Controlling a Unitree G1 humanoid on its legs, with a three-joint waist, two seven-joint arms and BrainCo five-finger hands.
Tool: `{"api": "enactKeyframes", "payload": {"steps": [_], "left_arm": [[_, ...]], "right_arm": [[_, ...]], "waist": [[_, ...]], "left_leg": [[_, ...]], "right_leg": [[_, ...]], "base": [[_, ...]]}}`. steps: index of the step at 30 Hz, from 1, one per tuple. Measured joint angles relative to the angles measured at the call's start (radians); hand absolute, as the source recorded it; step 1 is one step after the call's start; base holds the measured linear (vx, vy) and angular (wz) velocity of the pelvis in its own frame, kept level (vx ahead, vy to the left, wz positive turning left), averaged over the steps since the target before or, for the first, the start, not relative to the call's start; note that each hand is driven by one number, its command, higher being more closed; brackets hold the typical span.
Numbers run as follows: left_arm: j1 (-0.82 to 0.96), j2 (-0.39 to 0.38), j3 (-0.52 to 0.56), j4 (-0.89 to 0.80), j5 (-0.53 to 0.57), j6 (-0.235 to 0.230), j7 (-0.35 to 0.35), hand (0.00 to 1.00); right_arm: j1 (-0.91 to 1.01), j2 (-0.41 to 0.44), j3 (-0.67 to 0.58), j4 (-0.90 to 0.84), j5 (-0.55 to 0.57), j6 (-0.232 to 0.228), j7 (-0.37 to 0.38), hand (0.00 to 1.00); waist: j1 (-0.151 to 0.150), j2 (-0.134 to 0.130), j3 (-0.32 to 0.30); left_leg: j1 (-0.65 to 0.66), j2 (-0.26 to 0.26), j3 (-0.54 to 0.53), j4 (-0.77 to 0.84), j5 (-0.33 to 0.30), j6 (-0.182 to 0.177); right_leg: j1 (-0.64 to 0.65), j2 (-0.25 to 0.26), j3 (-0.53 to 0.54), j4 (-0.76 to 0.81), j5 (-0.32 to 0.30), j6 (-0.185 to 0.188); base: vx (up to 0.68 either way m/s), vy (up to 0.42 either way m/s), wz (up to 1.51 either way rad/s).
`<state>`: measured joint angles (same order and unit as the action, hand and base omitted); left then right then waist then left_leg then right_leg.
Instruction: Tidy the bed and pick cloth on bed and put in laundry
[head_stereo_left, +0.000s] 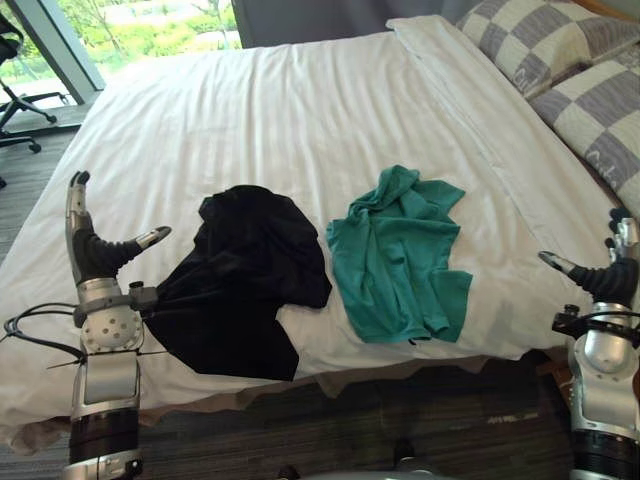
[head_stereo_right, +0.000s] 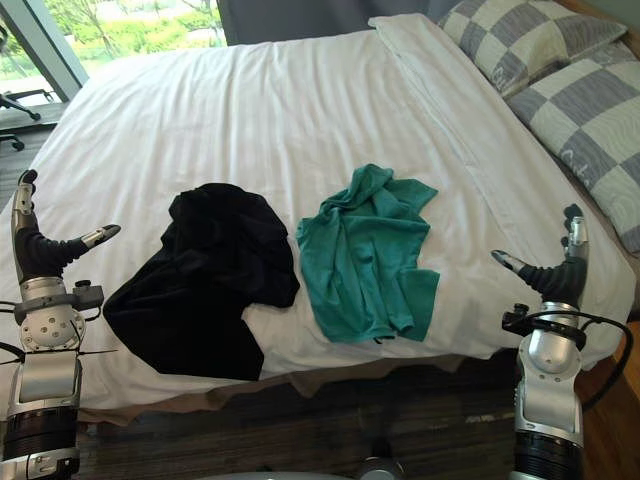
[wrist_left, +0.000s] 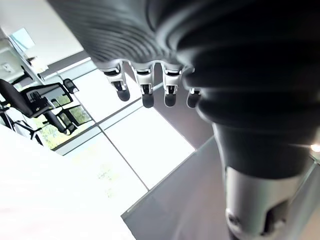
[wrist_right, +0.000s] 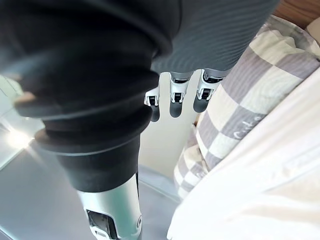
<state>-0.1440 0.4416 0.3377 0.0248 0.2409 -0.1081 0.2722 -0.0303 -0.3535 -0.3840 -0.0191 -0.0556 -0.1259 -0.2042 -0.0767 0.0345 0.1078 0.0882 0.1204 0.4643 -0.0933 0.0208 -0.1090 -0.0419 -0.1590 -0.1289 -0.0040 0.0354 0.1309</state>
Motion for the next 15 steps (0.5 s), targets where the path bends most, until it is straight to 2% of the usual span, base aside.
{"api": "enactKeyframes", "payload": {"steps": [5,12,15], "left_arm": [[-0.039,0.0,-0.03,0.003,0.077,0.036,-0.031,0.0],[-0.225,-0.001,-0.074,0.111,0.163,0.099,-0.056,0.0],[-0.266,-0.001,-0.075,0.118,0.189,0.105,-0.056,0.0]], "right_arm": [[0.028,0.03,0.004,-0.01,-0.043,0.001,0.013,0.0],[0.016,0.089,0.008,-0.052,-0.065,0.007,0.011,0.0],[0.002,0.096,0.008,-0.076,-0.065,0.007,0.005,0.0]], "waist": [[-0.014,0.013,0.033],[-0.029,0.021,0.129],[-0.038,0.021,0.167]], "left_leg": [[-0.051,-0.001,0.012,0.0,0.002,0.0],[-0.158,-0.001,0.032,0.006,0.032,0.011],[-0.195,0.0,0.033,0.011,0.034,0.014]], "right_leg": [[-0.048,0.001,0.022,-0.021,0.022,0.001],[-0.172,0.007,0.047,-0.022,0.068,-0.009],[-0.207,0.007,0.048,-0.022,0.078,-0.009]], "base": [[-0.12,-0.028,-0.13],[-0.06,-0.039,-0.07],[-0.01,-0.01,0.0]]}}
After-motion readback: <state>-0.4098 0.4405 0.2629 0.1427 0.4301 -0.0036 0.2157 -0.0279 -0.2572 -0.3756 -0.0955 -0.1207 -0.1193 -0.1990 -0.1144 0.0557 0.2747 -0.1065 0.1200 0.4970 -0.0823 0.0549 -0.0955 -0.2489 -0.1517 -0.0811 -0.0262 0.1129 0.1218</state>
